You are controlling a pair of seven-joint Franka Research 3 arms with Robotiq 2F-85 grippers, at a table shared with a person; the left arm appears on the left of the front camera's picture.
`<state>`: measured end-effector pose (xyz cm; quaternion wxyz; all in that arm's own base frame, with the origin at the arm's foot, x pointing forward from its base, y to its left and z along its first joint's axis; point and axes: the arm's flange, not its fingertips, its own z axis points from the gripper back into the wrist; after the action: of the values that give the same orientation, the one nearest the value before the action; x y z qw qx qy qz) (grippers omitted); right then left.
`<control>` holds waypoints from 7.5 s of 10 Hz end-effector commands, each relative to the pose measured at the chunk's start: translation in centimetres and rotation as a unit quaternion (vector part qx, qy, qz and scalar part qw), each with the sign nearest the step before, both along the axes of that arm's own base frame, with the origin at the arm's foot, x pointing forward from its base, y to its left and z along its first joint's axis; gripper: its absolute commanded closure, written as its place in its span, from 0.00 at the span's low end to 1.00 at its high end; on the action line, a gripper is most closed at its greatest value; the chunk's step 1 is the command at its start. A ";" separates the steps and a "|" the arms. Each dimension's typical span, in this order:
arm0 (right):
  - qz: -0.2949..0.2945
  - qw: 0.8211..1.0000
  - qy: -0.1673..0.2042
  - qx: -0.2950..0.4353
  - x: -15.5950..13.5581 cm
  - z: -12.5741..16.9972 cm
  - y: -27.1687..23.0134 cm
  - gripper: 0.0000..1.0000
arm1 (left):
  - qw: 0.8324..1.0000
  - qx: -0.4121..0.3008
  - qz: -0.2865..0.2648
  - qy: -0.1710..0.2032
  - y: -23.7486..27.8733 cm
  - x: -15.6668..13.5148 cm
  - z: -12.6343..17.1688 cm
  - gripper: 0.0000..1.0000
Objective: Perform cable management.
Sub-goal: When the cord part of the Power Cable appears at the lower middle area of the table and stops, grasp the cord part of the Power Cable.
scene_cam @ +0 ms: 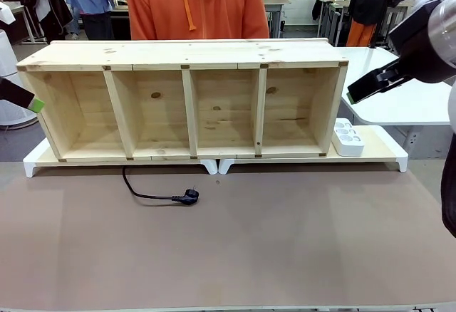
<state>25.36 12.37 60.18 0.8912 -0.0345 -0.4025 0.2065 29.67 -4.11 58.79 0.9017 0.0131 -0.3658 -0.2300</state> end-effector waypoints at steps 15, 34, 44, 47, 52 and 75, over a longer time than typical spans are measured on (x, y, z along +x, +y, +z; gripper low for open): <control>0.346 0.924 0.105 -0.125 9.6 -9.2 27.7 0.00 | 1.000 0.000 0.000 0.000 0.0 0.1 0.0 0.00; 0.397 0.875 0.201 -0.190 11.8 -17.1 35.1 0.00 | 1.000 0.000 0.000 0.000 0.0 0.1 0.0 0.00; 0.476 0.800 0.302 -0.207 17.7 -23.8 38.4 0.00 | 1.000 0.000 0.000 0.000 0.0 0.1 0.0 0.00; 0.487 0.780 0.321 -0.226 19.0 -26.9 39.2 0.00 | 1.000 0.000 0.000 0.000 0.0 0.1 0.0 0.00; 0.490 0.772 0.319 -0.250 19.6 -27.8 39.5 0.00 | 1.000 0.000 0.000 0.000 0.0 0.1 0.0 0.00; 0.486 0.787 0.293 -0.242 21.0 -28.9 39.3 1.00 | 1.000 0.000 0.000 0.000 0.0 0.1 0.0 0.00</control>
<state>46.34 51.65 31.31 0.7105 0.0137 -0.0230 0.7032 29.68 -4.16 58.76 0.9017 0.0131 -0.3655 -0.2306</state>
